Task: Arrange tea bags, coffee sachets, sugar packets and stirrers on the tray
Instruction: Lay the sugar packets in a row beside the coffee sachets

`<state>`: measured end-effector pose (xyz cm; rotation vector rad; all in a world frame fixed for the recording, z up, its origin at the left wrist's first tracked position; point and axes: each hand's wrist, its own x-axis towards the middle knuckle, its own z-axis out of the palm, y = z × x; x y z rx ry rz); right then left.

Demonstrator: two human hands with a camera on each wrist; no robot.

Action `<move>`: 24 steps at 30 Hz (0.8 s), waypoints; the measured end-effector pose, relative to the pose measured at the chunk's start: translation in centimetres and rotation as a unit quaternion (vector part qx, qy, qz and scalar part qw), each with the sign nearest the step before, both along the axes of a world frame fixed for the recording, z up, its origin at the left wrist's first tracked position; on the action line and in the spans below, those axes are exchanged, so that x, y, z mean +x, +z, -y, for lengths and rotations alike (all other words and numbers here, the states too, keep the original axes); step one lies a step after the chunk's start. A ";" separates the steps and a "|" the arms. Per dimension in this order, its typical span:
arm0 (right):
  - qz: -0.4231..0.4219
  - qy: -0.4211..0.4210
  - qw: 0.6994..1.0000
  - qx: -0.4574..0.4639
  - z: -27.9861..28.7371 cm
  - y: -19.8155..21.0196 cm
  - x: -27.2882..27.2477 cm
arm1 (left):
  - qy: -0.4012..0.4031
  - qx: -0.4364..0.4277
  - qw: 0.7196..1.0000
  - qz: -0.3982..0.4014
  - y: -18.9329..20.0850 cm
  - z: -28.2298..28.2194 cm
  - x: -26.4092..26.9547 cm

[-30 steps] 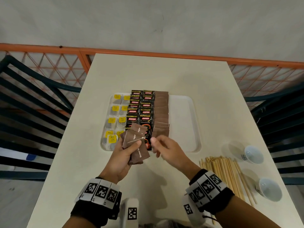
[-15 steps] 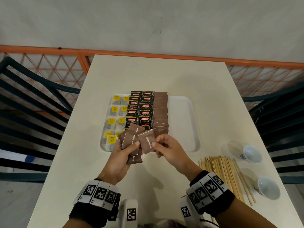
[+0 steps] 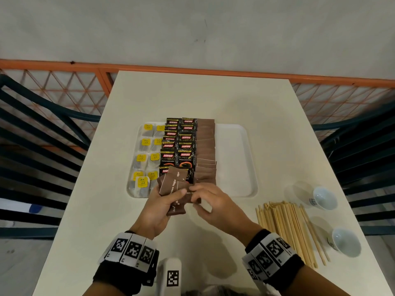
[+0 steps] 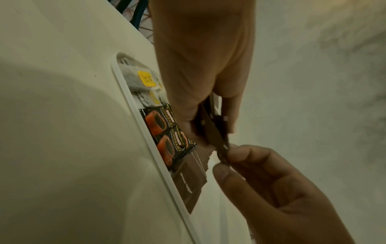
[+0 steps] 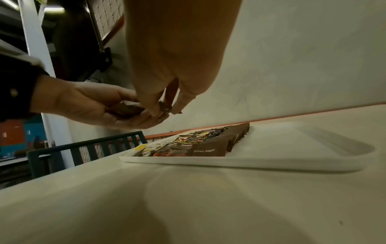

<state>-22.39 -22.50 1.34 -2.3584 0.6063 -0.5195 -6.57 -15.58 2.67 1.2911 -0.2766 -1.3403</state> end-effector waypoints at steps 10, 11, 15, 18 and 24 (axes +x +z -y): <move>-0.001 -0.119 0.943 0.312 2.5 -0.3 0.4 | -0.016 -0.002 0.999 0.037 -0.5 -0.2 -0.5; -0.002 -0.142 0.943 0.300 3.0 -0.5 0.3 | -0.007 0.003 0.999 0.039 -0.6 -0.1 -0.4; -0.026 -0.217 0.944 0.249 4.8 -1.0 -0.5 | 0.017 0.017 0.999 0.033 -1.1 -0.5 1.0; -0.078 -0.197 0.949 0.234 5.3 -2.0 -0.8 | 0.037 0.019 0.999 0.024 -1.5 -1.2 2.0; -0.128 -0.178 0.960 0.172 5.4 -2.4 -0.6 | 0.058 0.008 0.998 0.011 -1.6 -1.7 2.7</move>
